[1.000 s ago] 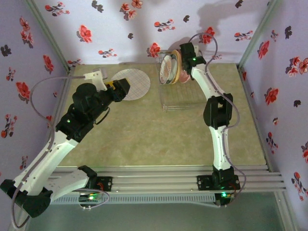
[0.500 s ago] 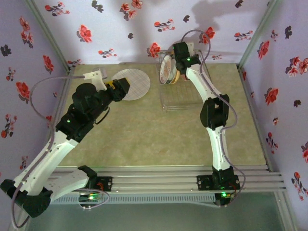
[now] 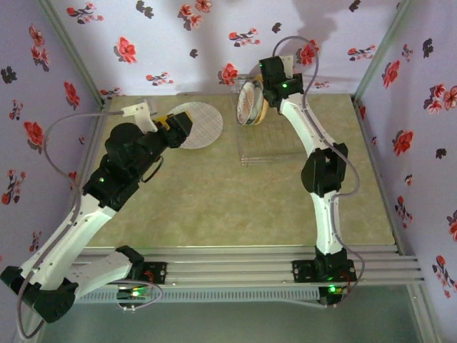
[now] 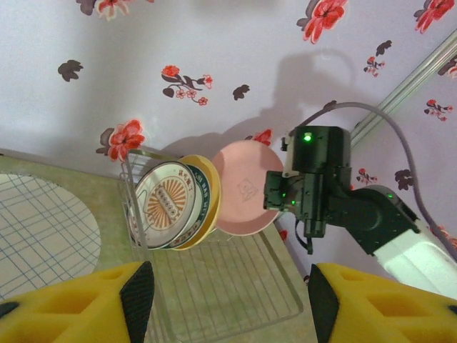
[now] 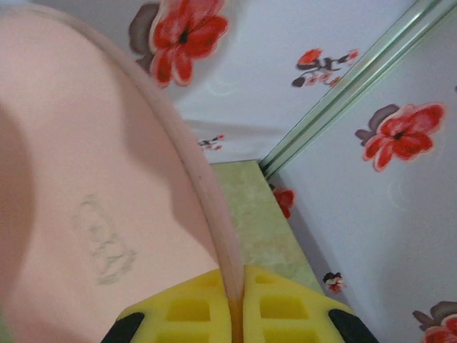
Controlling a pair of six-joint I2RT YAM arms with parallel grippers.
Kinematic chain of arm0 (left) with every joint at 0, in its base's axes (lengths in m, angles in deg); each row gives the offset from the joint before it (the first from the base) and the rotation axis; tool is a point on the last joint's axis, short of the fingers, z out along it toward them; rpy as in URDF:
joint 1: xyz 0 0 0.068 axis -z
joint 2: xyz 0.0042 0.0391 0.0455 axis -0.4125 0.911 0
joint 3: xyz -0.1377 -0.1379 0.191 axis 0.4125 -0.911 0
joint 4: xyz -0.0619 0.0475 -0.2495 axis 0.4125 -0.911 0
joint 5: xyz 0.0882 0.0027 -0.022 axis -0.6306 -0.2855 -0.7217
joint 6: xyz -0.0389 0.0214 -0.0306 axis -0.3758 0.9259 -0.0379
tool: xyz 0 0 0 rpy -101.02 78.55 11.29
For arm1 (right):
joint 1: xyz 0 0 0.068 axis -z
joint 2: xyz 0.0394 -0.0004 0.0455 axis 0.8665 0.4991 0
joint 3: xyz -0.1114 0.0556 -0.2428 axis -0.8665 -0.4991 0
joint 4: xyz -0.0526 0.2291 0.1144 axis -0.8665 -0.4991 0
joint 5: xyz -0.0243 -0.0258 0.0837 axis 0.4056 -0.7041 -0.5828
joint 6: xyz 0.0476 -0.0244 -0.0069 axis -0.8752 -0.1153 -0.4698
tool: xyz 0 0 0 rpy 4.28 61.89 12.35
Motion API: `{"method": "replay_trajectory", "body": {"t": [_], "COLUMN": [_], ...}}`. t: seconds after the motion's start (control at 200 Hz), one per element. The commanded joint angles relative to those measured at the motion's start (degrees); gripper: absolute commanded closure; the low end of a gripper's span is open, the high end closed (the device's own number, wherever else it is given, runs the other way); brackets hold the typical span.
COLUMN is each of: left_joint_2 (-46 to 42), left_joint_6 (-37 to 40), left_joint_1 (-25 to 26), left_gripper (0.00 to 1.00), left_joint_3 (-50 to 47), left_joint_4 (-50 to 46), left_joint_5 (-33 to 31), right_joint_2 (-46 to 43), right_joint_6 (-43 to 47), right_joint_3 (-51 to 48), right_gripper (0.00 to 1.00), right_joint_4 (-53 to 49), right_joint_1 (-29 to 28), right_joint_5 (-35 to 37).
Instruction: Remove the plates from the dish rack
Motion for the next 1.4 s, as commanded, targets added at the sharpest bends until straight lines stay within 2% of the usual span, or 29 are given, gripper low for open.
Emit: {"method": "replay_trajectory", "body": {"t": [0.0, 0.405, 0.59, 0.68, 0.825, 0.915, 1.05, 1.395], "left_joint_2": [0.5, 5.6, 10.8, 14.5, 20.4, 23.3, 27.0, 33.1], "left_joint_6": [-0.9, -1.2, -2.2, -4.1, -7.1, -8.5, -9.8, -11.8], "left_joint_1": [0.4, 0.4, 0.4, 0.5, 0.5, 0.5, 1.0, 1.2], "left_gripper": [0.38, 0.37, 0.37, 0.37, 0.37, 0.37, 0.37, 0.41], "left_joint_3": [2.3, 5.5, 9.5, 12.2, 16.5, 18.5, 21.2, 26.3], "left_joint_4": [3.2, 7.4, 6.9, 6.1, 4.8, 4.7, 4.7, 1.7], "left_joint_5": [-0.1, 4.6, 9.5, 12.7, 17.6, 19.7, 21.8, 22.4], "right_joint_2": [-5.4, -19.6, -28.5, -32.4, -37.7, -39.7, -42.0, -42.4], "right_joint_6": [1.4, 2.4, -0.6, -4.1, -10.6, -14.8, -21.5, -31.6], "right_joint_3": [-0.5, -9.5, -14.1, -16.0, -17.9, -18.8, -21.6, -24.6], "right_gripper": [1.00, 1.00, 1.00, 1.00, 1.00, 1.00, 1.00, 1.00], "right_joint_4": [3.1, 4.9, 2.1, -0.4, -4.8, -6.5, -6.5, -4.5], "right_joint_1": [0.0, 1.2, 2.1, 3.1, 6.1, 7.5, 8.1, 8.1], "right_joint_5": [2.8, 2.7, -2.6, -9.5, -25.8, -35.6, -46.3, -62.8]}}
